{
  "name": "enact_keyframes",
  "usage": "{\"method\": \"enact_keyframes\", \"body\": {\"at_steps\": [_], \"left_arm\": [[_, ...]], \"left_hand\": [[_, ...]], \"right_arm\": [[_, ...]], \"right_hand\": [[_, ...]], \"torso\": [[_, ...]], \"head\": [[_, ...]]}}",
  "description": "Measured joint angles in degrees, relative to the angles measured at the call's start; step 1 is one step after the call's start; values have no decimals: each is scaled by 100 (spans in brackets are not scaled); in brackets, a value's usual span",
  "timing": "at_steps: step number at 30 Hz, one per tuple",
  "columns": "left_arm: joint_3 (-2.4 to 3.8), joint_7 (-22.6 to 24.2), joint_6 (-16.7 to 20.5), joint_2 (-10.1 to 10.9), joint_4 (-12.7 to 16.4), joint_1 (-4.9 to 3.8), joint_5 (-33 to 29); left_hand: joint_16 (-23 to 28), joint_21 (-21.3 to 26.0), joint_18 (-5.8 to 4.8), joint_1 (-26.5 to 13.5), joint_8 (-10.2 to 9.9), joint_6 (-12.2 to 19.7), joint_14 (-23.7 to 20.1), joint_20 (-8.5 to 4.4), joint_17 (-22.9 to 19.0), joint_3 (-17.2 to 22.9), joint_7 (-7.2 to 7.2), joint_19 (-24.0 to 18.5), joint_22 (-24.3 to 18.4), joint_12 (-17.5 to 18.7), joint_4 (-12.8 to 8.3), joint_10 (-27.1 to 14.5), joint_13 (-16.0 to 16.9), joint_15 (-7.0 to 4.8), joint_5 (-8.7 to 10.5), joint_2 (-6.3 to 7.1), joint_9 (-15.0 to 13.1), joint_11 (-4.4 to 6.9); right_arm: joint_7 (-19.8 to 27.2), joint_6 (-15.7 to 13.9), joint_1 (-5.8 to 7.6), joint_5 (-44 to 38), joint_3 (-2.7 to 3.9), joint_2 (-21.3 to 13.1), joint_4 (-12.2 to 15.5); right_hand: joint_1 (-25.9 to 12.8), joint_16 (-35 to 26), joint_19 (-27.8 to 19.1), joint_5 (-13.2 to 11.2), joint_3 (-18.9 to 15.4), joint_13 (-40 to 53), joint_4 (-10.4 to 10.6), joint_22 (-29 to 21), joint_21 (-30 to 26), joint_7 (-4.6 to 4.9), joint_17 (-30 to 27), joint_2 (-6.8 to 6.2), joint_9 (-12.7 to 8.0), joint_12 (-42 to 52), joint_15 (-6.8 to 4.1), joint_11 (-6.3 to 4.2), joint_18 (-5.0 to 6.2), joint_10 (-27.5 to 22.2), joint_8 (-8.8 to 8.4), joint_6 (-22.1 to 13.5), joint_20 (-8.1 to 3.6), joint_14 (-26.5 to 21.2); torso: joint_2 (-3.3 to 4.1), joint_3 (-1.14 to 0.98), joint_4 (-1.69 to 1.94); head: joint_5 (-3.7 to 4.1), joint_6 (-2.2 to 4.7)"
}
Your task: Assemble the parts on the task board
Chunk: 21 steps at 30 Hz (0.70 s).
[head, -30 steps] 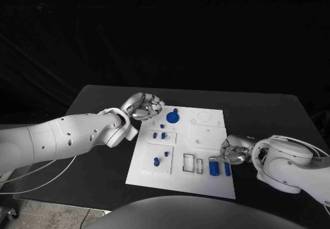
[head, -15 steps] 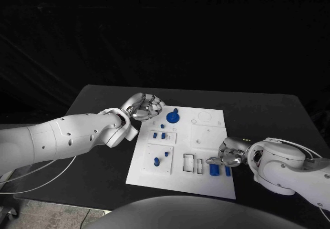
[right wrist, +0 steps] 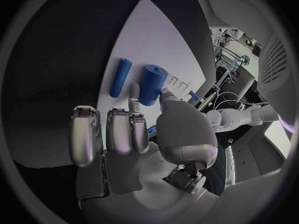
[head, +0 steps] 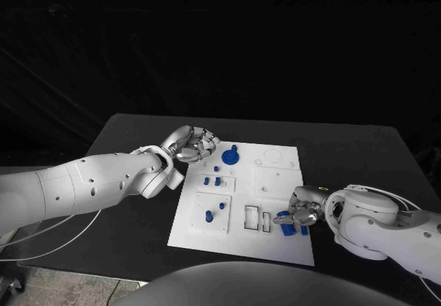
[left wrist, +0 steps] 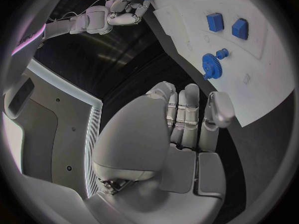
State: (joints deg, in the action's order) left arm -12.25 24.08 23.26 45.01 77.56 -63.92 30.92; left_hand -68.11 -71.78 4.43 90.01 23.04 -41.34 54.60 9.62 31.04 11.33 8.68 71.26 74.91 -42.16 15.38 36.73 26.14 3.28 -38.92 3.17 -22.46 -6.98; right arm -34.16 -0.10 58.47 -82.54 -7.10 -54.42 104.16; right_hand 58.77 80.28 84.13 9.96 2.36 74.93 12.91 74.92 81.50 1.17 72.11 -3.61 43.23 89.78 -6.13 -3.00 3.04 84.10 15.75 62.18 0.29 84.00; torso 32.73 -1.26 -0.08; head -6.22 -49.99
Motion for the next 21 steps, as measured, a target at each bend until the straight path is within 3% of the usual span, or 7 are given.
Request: {"method": "enact_keyframes", "body": {"at_steps": [2,5,6,11,12,17,21], "left_arm": [[0,0,-2,0,0,1,0],[0,-1,-4,1,0,4,0],[0,-1,-5,1,0,4,0],[1,-1,-7,2,0,6,0],[1,-1,-7,3,0,6,0],[1,-1,-8,8,3,8,0],[1,-1,-9,9,3,9,0]], "left_hand": [[0,0,0,0,0,0,0,0,0,0,0,0,0,0,0,0,0,0,0,0,0,0],[0,0,0,0,0,0,0,0,0,0,0,0,0,0,0,0,0,0,0,0,0,0],[0,0,0,0,0,0,0,0,0,0,0,0,0,0,0,0,0,0,0,0,0,0],[0,0,1,0,0,0,-15,0,-5,0,0,0,0,0,0,0,0,15,0,0,4,0],[0,0,0,0,0,0,-20,0,-6,0,0,0,0,0,0,0,0,20,0,0,6,0],[0,0,0,0,0,0,-20,0,-6,0,0,0,0,0,0,0,0,20,0,0,5,0],[0,0,1,0,0,0,-20,0,-6,0,0,0,0,0,0,0,0,20,0,0,5,0]], "right_arm": [[-5,32,6,0,8,29,0],[-23,93,17,0,19,69,-2],[-25,98,18,0,19,71,-3],[-45,133,26,68,27,93,-21],[-45,129,28,100,29,92,-24],[-43,31,31,324,31,57,-29],[-35,-98,27,501,28,5,-2]], "right_hand": [[141,-47,0,478,84,0,-132,0,-36,14,-87,-26,-32,0,0,11,0,10,-96,16,0,0],[349,-90,0,1386,114,0,-178,0,-40,-5,-176,-100,-33,0,4,25,0,4,-208,59,0,-2],[365,-90,0,1473,114,0,-178,0,-41,-9,-183,-116,-33,0,10,24,0,1,-214,64,0,-8],[501,-90,-21,2630,121,-1,-170,-1,-64,-29,-213,-252,-33,0,-44,-14,-1,-11,-226,103,-20,2],[515,-90,-19,2772,146,0,-146,-1,-64,-29,-208,-266,-33,0,-44,-17,-1,-8,-231,103,-22,2],[522,-90,0,2779,269,-1,-23,-1,-61,-28,-189,-273,-22,0,-44,-36,0,8,-198,103,-41,2],[522,-90,0,2779,322,-1,30,-1,-36,-28,-189,-273,107,0,-44,-36,0,7,-175,103,-41,2]], "torso": [[0,0,1],[0,0,2],[0,0,2],[1,0,2],[1,0,2],[1,0,-1],[1,0,-2]], "head": [[3,0],[5,0],[5,0],[-10,0],[-14,0],[-33,0],[-44,0]]}}
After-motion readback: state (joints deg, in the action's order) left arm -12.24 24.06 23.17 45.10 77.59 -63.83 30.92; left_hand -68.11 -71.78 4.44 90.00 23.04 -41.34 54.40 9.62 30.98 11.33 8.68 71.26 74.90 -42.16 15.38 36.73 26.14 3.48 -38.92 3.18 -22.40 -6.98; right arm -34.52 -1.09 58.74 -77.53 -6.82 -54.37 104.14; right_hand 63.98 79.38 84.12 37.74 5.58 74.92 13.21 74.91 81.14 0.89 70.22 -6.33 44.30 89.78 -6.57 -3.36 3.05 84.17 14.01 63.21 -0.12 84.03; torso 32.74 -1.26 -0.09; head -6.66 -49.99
